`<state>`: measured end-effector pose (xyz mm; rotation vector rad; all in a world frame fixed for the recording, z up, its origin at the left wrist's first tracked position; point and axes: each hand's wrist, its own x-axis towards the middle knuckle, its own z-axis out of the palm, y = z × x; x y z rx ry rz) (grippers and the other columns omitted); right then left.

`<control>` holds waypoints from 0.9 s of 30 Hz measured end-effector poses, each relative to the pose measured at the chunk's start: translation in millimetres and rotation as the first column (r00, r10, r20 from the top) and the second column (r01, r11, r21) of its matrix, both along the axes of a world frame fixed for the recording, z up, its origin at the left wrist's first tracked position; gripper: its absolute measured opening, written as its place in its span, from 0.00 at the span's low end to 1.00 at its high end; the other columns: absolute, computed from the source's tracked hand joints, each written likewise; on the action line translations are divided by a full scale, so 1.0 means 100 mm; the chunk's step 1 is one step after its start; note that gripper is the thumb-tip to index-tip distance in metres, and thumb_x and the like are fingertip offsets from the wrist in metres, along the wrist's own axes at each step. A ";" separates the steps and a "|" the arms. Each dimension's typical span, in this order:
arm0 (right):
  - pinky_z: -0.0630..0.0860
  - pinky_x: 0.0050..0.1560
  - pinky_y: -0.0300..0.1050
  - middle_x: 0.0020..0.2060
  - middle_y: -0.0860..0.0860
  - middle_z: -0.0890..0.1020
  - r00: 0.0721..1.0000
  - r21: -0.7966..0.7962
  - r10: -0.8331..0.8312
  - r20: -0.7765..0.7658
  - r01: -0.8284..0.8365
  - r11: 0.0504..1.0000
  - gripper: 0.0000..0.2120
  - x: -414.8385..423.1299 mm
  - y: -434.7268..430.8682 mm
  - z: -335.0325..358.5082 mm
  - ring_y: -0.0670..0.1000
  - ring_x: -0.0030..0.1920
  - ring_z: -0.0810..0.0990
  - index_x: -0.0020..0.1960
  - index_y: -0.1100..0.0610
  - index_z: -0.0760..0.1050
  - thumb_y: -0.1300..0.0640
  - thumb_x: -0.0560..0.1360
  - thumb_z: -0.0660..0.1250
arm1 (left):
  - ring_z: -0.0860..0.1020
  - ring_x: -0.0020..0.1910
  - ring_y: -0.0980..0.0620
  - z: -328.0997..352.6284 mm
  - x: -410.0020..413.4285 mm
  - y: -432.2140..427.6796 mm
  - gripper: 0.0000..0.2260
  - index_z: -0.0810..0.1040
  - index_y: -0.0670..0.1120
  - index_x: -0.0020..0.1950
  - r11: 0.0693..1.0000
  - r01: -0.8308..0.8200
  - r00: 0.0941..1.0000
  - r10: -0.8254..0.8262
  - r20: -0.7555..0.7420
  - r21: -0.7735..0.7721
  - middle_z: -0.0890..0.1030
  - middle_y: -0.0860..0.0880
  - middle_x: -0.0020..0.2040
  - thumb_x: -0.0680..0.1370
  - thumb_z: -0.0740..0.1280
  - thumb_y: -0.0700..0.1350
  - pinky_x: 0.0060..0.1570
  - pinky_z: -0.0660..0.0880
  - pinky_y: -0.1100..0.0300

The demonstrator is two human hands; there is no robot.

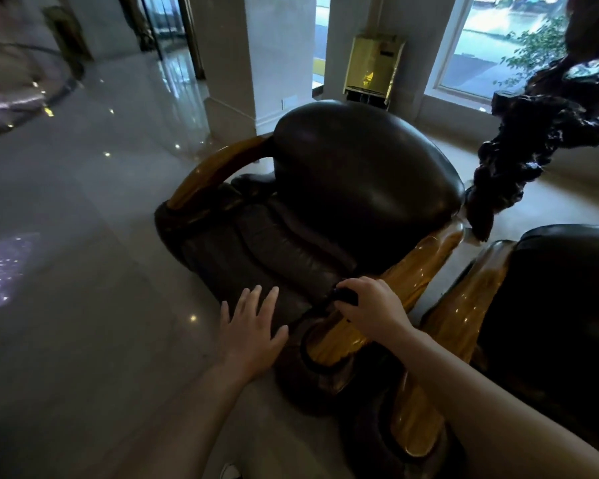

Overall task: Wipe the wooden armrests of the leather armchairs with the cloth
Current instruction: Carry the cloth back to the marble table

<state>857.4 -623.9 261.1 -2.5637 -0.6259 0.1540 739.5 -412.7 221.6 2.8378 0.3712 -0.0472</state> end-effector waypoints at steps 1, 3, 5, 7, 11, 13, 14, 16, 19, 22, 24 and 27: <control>0.69 0.50 0.42 0.53 0.44 0.79 1.000 0.001 0.019 -0.007 -0.019 1.000 0.16 -0.03 0.04 -0.01 0.49 0.57 0.73 0.64 0.45 0.77 0.48 0.76 0.70 | 0.44 0.79 0.48 0.02 -0.08 0.02 0.32 0.44 0.56 0.79 1.000 -0.024 1.000 0.024 -0.008 -0.003 0.48 0.47 0.81 0.79 0.53 0.62 0.76 0.44 0.41; 0.69 0.51 0.41 0.53 0.43 0.79 0.998 0.009 0.059 -0.015 -0.059 0.998 0.16 -0.09 0.13 -0.02 0.48 0.57 0.73 0.63 0.45 0.78 0.48 0.76 0.70 | 0.44 0.79 0.48 0.03 -0.24 0.07 0.32 0.44 0.56 0.80 0.997 -0.072 0.997 0.072 -0.018 -0.010 0.47 0.47 0.81 0.79 0.53 0.62 0.76 0.45 0.42; 0.69 0.52 0.42 0.55 0.43 0.79 0.995 0.002 0.100 -0.014 -0.100 0.995 0.16 -0.18 0.25 -0.02 0.48 0.58 0.73 0.63 0.44 0.77 0.47 0.76 0.70 | 0.45 0.79 0.48 0.03 -0.41 0.13 0.32 0.44 0.56 0.80 0.991 -0.134 0.991 0.134 -0.018 -0.001 0.48 0.48 0.81 0.79 0.53 0.62 0.75 0.46 0.43; 0.70 0.53 0.42 0.56 0.43 0.79 0.989 -0.004 0.146 -0.011 -0.146 0.989 0.17 -0.29 0.38 -0.02 0.49 0.59 0.73 0.64 0.44 0.77 0.47 0.76 0.70 | 0.48 0.79 0.47 0.03 -0.59 0.21 0.33 0.44 0.56 0.80 0.982 -0.185 0.982 0.186 -0.016 0.032 0.49 0.47 0.81 0.79 0.53 0.62 0.75 0.48 0.42; 0.72 0.53 0.42 0.54 0.43 0.79 0.969 -0.021 0.246 -0.006 -0.246 0.969 0.16 -0.55 0.74 -0.01 0.48 0.57 0.74 0.63 0.43 0.77 0.47 0.76 0.69 | 0.49 0.79 0.47 0.07 -1.02 0.44 0.33 0.44 0.54 0.80 0.965 -0.245 0.969 0.246 -0.007 0.094 0.50 0.46 0.81 0.79 0.52 0.62 0.74 0.48 0.41; 0.74 0.53 0.44 0.54 0.43 0.79 0.957 -0.032 0.290 -0.022 -0.291 0.956 0.16 -0.70 0.96 0.01 0.48 0.56 0.74 0.63 0.42 0.77 0.47 0.76 0.69 | 0.50 0.79 0.47 0.10 -1.27 0.57 0.32 0.46 0.53 0.80 0.955 -0.281 0.960 0.282 0.003 0.092 0.51 0.46 0.81 0.79 0.53 0.62 0.74 0.50 0.41; 0.76 0.53 0.45 0.54 0.43 0.79 0.949 -0.033 0.314 -0.034 -0.316 0.948 0.16 -0.79 1.07 0.02 0.48 0.55 0.75 0.63 0.43 0.77 0.47 0.76 0.69 | 0.50 0.79 0.47 0.11 -1.41 0.64 0.32 0.47 0.53 0.80 0.950 -0.302 0.953 0.302 0.009 0.082 0.52 0.47 0.80 0.79 0.53 0.62 0.74 0.50 0.41; 0.78 0.53 0.47 0.54 0.44 0.79 0.930 -0.035 0.367 -0.035 -0.368 0.929 0.16 -0.98 1.30 0.04 0.49 0.56 0.76 0.64 0.44 0.77 0.47 0.76 0.69 | 0.49 0.79 0.48 0.13 -1.70 0.78 0.32 0.47 0.53 0.80 0.936 -0.339 0.940 0.340 0.005 0.094 0.53 0.47 0.80 0.79 0.52 0.62 0.74 0.49 0.41; 0.75 0.54 0.47 0.55 0.45 0.80 0.906 -0.019 0.422 -0.024 -0.423 0.906 0.17 -1.35 1.64 0.05 0.51 0.58 0.75 0.64 0.45 0.78 0.48 0.76 0.69 | 0.48 0.79 0.48 0.10 -2.19 0.99 0.32 0.47 0.52 0.80 0.917 -0.379 0.923 0.384 -0.010 0.124 0.52 0.48 0.81 0.80 0.51 0.63 0.74 0.48 0.41; 0.75 0.51 0.46 0.52 0.47 0.82 0.874 0.014 0.486 -0.030 -0.486 0.874 0.16 -1.78 1.99 0.07 0.52 0.55 0.78 0.62 0.46 0.79 0.50 0.74 0.70 | 0.48 0.79 0.48 0.07 -2.70 1.21 0.32 0.44 0.54 0.80 0.889 -0.445 0.894 0.448 -0.004 0.110 0.52 0.47 0.81 0.80 0.51 0.63 0.74 0.48 0.41; 0.76 0.48 0.47 0.48 0.47 0.83 0.850 0.042 0.525 -0.030 -0.524 0.851 0.13 -2.08 2.22 0.10 0.51 0.50 0.80 0.58 0.47 0.81 0.51 0.74 0.71 | 0.49 0.79 0.47 0.08 -3.03 1.35 0.32 0.44 0.54 0.80 0.877 -0.465 0.883 0.470 -0.013 0.121 0.53 0.47 0.80 0.80 0.50 0.63 0.74 0.49 0.41; 0.79 0.48 0.53 0.46 0.48 0.83 0.818 0.053 0.573 -0.051 -0.571 0.819 0.10 -2.50 2.55 0.12 0.51 0.47 0.80 0.55 0.49 0.82 0.51 0.74 0.71 | 0.50 0.79 0.47 0.10 -3.49 1.56 0.31 0.45 0.54 0.80 0.858 -0.502 0.861 0.507 -0.026 0.112 0.53 0.47 0.80 0.80 0.50 0.62 0.74 0.48 0.42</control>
